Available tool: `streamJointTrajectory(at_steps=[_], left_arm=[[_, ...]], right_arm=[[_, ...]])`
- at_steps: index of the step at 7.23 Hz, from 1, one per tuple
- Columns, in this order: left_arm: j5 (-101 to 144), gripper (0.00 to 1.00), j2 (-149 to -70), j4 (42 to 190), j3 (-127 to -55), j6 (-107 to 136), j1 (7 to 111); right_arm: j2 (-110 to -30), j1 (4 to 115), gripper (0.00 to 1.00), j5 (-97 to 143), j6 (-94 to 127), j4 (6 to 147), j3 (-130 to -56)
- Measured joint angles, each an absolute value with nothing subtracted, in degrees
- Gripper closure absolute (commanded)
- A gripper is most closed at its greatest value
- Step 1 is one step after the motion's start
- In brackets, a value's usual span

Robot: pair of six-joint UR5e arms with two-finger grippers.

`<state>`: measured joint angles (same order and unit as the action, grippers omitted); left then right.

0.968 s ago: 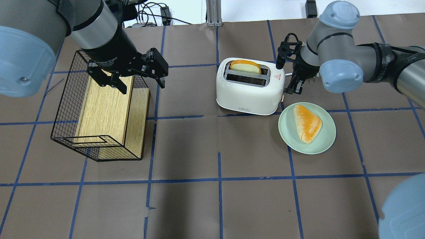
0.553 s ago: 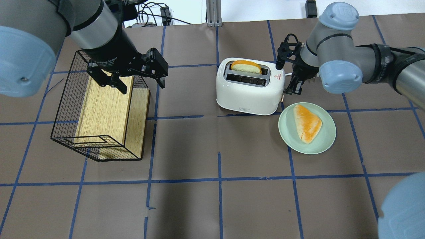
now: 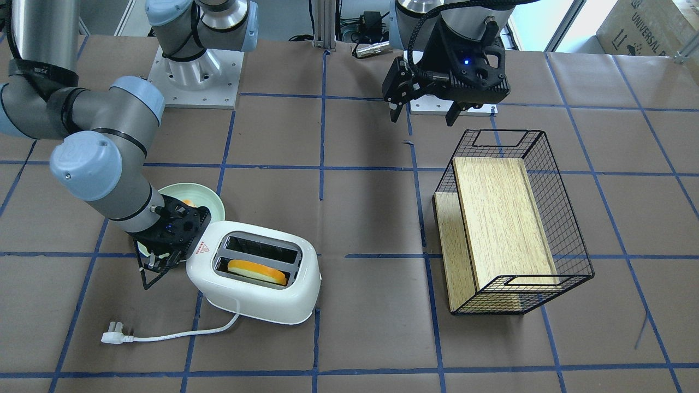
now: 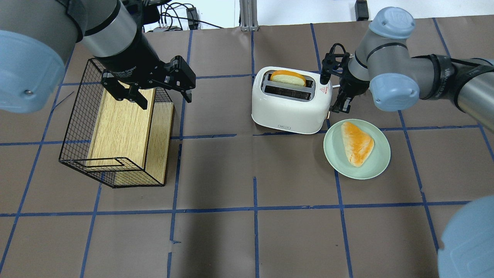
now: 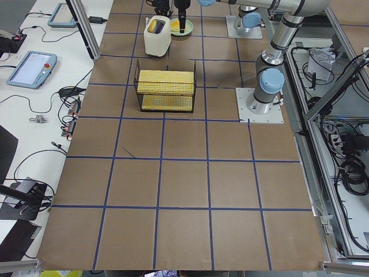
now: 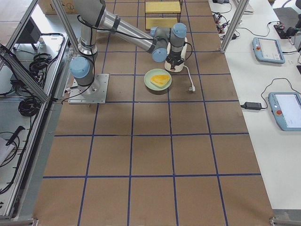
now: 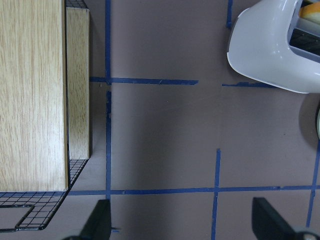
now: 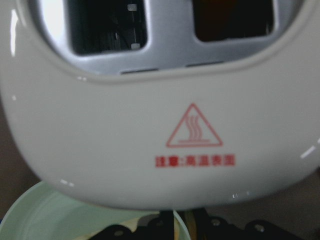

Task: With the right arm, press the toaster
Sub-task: 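Press the toaster lever down with the right gripper, then lift the right gripper up off the toaster lever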

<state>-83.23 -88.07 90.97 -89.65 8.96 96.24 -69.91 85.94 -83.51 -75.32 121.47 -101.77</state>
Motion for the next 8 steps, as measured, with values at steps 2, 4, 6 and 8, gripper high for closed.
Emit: streamJointTrajectory(at_steps=[2,4,6,8], left_arm=[[-83.23,0.00,-88.07,90.97,-89.65,8.96,96.24],[-83.23,0.00,-88.06,90.97,-89.65,8.96,96.24],[-83.23,0.00,-88.06,90.97,-89.65,8.96,96.24],[-83.23,0.00,-88.06,90.96,-89.65,8.96,96.24]], right_arm=[[-69.91,85.97,0.42,-83.48,-75.21,121.45,-101.58],[-70.71,86.07,0.29,-84.15,-74.61,121.07,-100.29],[-73.63,86.12,0.04,-84.05,-70.13,114.65,-95.83],[-78.12,86.13,0.00,-84.06,-54.84,104.73,-91.68]])
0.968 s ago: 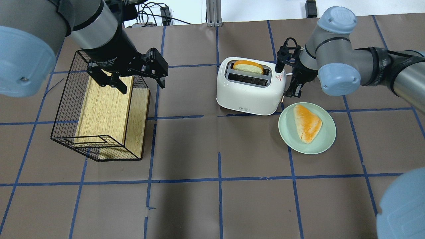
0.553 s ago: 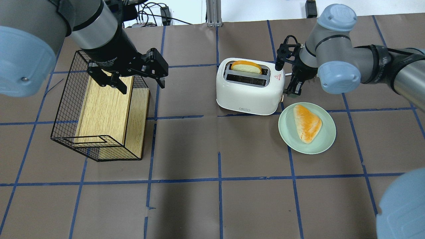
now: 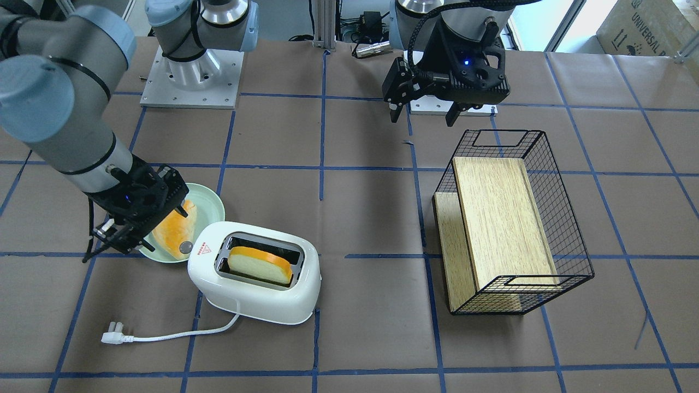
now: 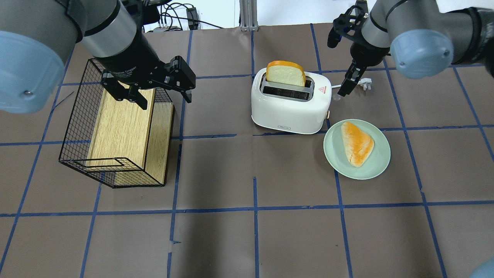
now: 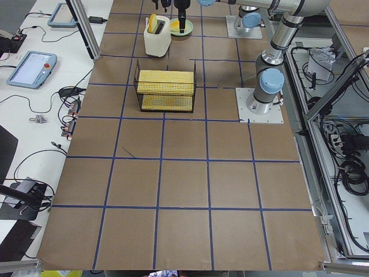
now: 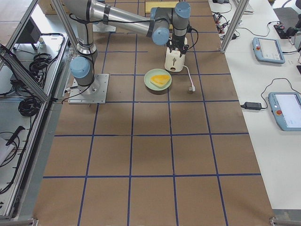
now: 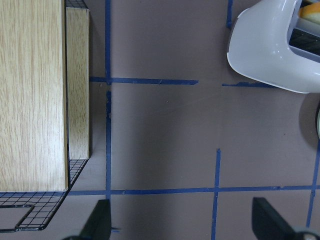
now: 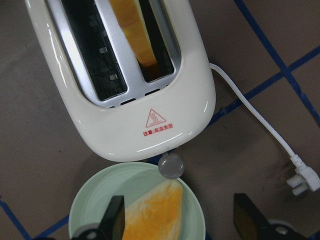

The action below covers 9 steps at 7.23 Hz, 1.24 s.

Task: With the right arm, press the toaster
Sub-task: 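Lift the right gripper up off the toaster lever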

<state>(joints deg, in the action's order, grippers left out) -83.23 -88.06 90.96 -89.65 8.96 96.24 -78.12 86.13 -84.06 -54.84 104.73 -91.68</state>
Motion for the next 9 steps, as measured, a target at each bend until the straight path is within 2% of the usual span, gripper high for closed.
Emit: streamJointTrajectory(at_steps=[3,9], left_arm=[[-83.23,0.00,-88.04,90.97,-89.65,8.96,96.24],[-83.23,0.00,-88.07,90.97,-89.65,8.96,96.24]], right_arm=[[-83.92,86.13,0.00,-84.52,-35.15,96.61,-90.66],[-89.22,86.13,0.00,-84.93,-23.98,92.59,-91.27]])
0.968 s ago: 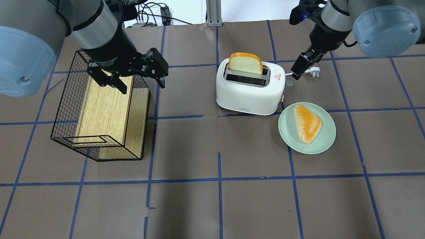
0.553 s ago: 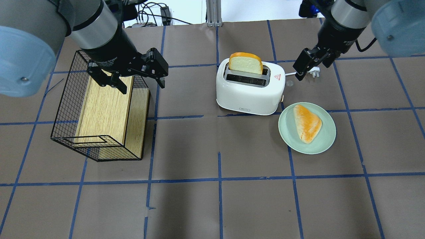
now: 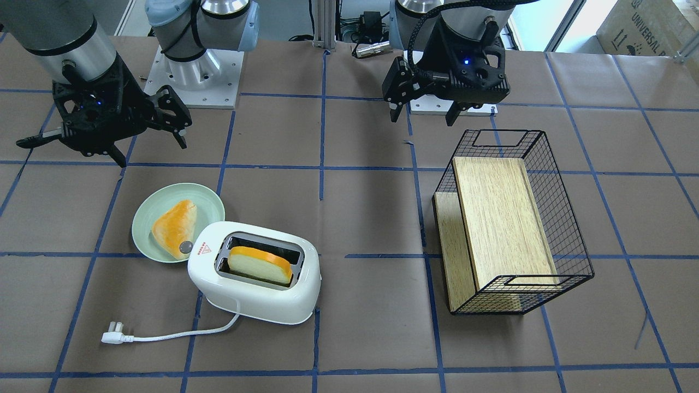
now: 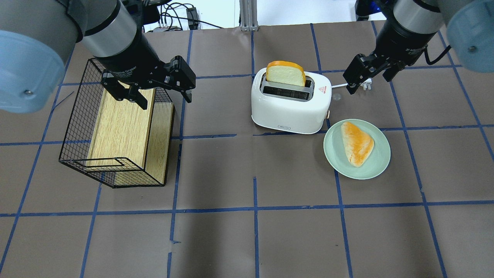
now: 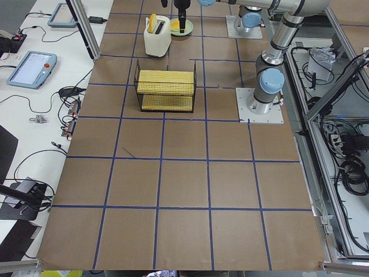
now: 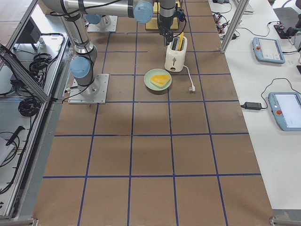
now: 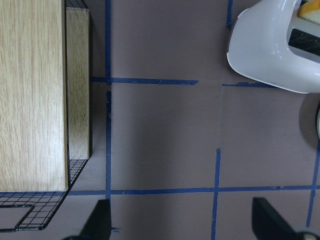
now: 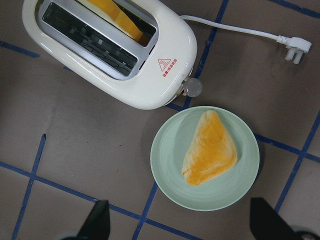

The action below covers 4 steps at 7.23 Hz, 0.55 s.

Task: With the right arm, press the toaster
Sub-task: 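Lift the right gripper up off the toaster lever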

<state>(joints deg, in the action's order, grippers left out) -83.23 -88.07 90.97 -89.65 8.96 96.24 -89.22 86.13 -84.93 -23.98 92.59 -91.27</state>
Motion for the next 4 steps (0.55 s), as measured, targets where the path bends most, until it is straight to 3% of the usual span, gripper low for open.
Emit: streamJointTrajectory(at_steps=[4], left_arm=[[-83.23,0.00,-88.02,90.97,-89.65,8.96,96.24]], right_arm=[[-91.43,86.84,0.00,-84.68,-13.85,92.03,-92.22]])
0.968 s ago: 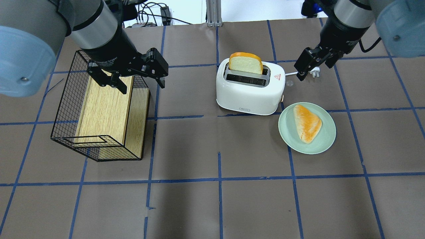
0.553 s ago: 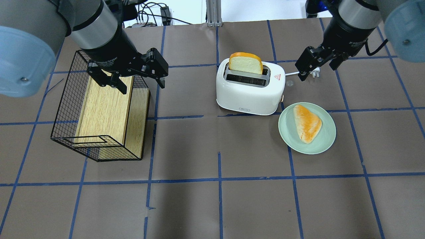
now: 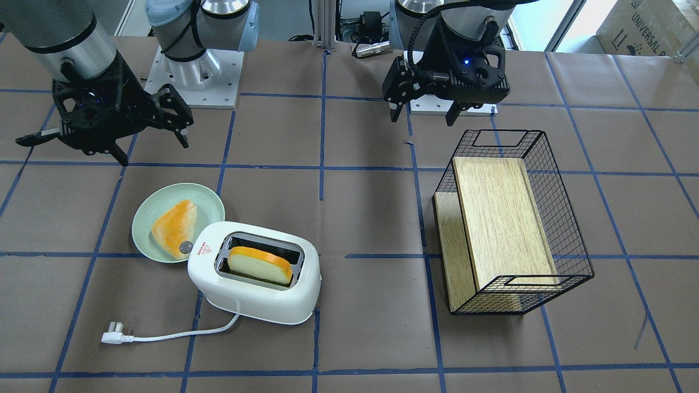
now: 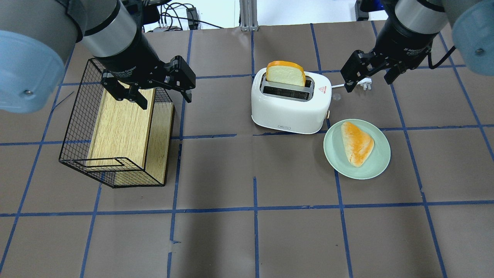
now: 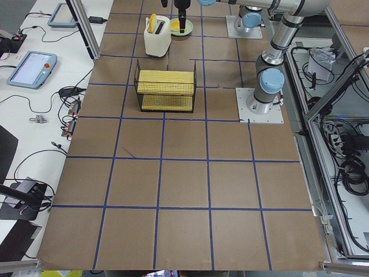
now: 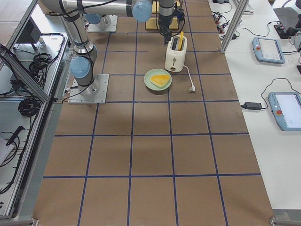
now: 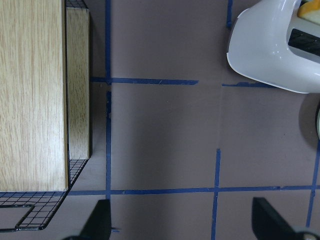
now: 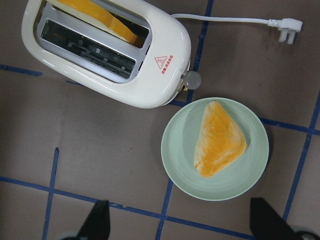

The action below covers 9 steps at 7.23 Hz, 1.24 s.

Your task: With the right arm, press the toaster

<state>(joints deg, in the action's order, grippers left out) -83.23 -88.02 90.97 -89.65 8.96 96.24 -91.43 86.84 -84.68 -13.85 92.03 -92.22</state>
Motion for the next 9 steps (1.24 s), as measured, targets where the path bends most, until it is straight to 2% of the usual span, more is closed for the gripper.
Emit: streamJointTrajectory(at_steps=[3,9], left_arm=[[-83.23,0.00,-88.06,90.97,-89.65,8.96,96.24],[-83.23,0.00,-88.07,90.97,-89.65,8.96,96.24]], right_arm=[[-94.82,88.15,0.00,-85.31,-1.79,92.70,-96.70],[-95.11,90.59,0.00,-88.43,0.39,92.97,-97.62]])
